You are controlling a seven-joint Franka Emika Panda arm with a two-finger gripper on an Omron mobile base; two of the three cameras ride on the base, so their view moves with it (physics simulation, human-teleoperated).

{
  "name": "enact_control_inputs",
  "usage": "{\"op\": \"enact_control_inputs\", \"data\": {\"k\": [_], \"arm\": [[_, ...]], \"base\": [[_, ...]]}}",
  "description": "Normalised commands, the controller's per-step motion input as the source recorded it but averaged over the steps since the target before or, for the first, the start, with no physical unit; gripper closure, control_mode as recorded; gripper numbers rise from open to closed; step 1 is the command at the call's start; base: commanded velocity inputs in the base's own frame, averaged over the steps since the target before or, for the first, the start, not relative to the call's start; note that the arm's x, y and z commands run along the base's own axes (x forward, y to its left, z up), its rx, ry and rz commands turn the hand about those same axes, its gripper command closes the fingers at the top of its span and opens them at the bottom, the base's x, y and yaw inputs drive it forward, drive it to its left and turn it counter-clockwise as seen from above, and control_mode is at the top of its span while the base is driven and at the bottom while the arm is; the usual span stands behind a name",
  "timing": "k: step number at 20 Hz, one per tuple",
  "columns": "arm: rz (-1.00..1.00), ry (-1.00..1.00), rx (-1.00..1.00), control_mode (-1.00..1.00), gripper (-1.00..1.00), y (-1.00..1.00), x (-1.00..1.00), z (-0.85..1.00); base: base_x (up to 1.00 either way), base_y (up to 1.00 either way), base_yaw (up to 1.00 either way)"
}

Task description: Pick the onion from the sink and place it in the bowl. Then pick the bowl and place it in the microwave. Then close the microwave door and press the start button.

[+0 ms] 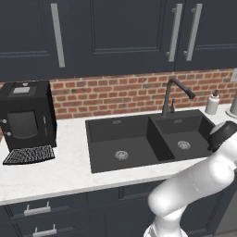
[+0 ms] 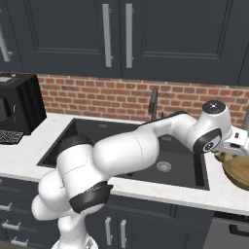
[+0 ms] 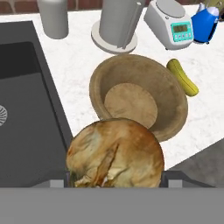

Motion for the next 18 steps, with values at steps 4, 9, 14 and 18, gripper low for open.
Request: {"op": "enact_control_inputs", "data": {"k": [4,9,14,18], "arm": [[-0.04,0.00,0.00,-1.00,1.00,-0.28,0.25,-0.09],[-0.03,0.02,0.00,-1.00,1.00,-0.29,0.19,-0.03],[-0.03,0.00,0.00,-1.00,1.00,-0.32,0.10,-0.06],[-0.02,0.00,0.00,-1.00,1.00,-0.35,0.10,-0.12]], "base": [[0.00,0.00,0.00],[0.00,0.00,0.00],[0.00,0.00,0.00],[0.00,0.00,0.00]]}}
